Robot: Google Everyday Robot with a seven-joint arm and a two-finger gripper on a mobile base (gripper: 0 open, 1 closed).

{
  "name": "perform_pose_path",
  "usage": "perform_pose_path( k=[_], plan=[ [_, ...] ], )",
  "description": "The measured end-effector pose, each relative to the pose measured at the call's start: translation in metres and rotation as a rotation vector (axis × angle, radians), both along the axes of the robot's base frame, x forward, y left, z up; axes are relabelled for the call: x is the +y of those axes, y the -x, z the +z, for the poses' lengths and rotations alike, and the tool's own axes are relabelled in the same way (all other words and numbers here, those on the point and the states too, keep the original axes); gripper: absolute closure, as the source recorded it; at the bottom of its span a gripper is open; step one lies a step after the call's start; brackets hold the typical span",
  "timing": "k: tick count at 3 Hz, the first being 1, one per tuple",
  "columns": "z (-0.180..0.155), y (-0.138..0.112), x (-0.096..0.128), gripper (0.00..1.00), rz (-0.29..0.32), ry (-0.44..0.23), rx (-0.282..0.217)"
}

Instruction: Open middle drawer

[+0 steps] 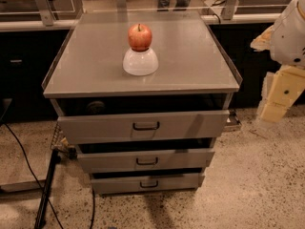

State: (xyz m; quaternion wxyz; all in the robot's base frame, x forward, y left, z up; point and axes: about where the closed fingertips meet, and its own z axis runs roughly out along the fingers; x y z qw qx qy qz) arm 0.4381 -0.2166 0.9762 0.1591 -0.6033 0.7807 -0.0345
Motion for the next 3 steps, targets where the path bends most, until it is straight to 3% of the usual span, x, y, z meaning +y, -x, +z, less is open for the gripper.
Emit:
perform_pose_path(
  k=[2,3],
  plan=[
    [-0.038,0.006,0.012,0.00,0.006,-0.039,-0.004],
    [-0.074,0.012,0.018,0.00,-0.003,-0.054,0.004]
  ],
)
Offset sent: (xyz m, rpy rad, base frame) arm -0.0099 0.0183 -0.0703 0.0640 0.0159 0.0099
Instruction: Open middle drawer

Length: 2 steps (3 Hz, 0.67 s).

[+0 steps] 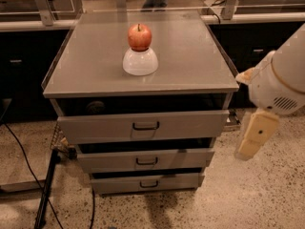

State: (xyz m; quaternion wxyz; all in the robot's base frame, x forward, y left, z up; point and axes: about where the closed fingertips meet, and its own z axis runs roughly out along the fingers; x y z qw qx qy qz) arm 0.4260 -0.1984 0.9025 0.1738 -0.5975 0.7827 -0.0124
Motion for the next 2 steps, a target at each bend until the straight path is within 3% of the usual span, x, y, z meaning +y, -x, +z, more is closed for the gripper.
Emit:
perform_pose_path(
  k=[1,2],
  plan=[
    [-0.0679,0.0045,0.0048,0.00,-0.023,-0.032,0.018],
    [-0.0679,0.0045,0.0048,0.00,-0.023,-0.032,0.018]
  ],
)
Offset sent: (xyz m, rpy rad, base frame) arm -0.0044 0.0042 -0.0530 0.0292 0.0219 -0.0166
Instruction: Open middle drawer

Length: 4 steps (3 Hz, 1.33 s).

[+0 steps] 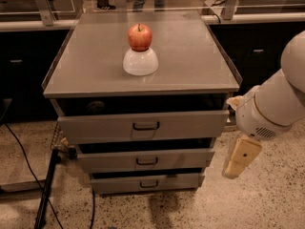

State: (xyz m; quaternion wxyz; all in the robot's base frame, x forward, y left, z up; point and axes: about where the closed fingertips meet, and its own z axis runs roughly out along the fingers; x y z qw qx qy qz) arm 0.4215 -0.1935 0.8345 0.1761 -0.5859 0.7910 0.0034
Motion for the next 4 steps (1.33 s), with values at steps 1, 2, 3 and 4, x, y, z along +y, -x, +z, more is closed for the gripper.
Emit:
perform_pose_path(
  k=[1,2,3,4],
  plan=[
    [-0.013,0.001,0.000,0.00,0.015,0.014,0.010],
    [-0.044,0.003,0.000,0.00,0.034,0.014,0.029],
    [-0.087,0.006,0.005,0.00,0.058,-0.031,0.032],
    [-0.152,0.006,0.028,0.00,0.094,-0.141,0.004]
  ],
)
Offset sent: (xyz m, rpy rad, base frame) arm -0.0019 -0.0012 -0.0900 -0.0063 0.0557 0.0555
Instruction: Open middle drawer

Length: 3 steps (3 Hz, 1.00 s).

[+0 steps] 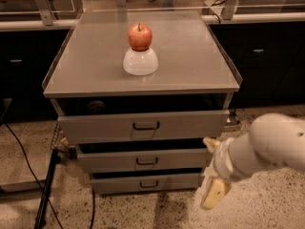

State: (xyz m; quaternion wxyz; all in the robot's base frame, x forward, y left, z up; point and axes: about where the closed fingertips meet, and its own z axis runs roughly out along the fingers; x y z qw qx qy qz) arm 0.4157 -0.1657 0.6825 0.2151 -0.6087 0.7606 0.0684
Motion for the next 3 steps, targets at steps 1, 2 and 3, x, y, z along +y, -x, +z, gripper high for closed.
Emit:
perform_pose_path(
  k=[1,2,3],
  plan=[
    [-0.069,-0.003,0.021,0.00,0.018,-0.088,0.026],
    [-0.069,-0.003,0.021,0.00,0.018,-0.089,0.026],
    [-0.100,-0.006,0.031,0.00,0.038,-0.107,0.062]
  ],
)
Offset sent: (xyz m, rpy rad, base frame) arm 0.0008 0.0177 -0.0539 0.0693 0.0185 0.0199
